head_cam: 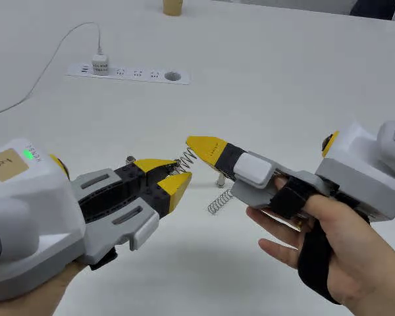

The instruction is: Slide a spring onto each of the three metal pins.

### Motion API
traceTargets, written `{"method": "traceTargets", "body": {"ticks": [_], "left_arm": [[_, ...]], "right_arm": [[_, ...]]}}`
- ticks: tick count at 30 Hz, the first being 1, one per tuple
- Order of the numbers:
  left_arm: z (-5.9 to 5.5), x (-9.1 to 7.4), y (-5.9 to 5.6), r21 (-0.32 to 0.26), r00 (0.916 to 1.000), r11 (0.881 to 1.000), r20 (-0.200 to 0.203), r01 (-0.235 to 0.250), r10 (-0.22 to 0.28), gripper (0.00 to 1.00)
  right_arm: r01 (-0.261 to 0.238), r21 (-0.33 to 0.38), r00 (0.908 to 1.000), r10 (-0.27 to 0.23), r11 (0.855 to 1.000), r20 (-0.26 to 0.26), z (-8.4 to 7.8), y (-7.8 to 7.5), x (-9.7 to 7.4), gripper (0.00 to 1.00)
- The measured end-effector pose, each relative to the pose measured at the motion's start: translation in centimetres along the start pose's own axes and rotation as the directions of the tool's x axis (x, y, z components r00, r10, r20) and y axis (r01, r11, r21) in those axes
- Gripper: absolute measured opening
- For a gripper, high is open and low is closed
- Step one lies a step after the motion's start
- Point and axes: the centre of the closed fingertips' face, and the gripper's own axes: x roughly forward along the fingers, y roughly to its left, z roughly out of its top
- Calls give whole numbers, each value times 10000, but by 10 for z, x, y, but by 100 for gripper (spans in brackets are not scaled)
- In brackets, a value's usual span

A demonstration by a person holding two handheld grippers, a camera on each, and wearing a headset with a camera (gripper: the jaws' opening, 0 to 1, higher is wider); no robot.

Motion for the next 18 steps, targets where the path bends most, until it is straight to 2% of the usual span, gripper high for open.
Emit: {"method": "traceTargets", "body": {"ticks": [5,7,10,14,18], "left_arm": [[-4,0,-1,137,9995,9999,-327,-15,20,11],[-5,0,0,411,9989,9990,-449,-150,168,13],[-7,0,0,458,9981,9989,-605,-111,139,16],[-18,-1,2,524,9926,9984,-1182,-212,273,20],[-23,-3,3,691,9903,9974,-1355,-226,318,25]], "right_arm": [[-35,-374,9999,31,9993,-125,-3,2,1,10],[60,-668,9999,-70,9977,-151,-4,0,2,10],[281,-1181,9994,-306,9926,-191,-3,-4,2,10],[533,-1569,9983,-563,9862,-148,0,-9,1,10],[742,-2049,9969,-780,9760,-105,3,-14,2,10]]}}
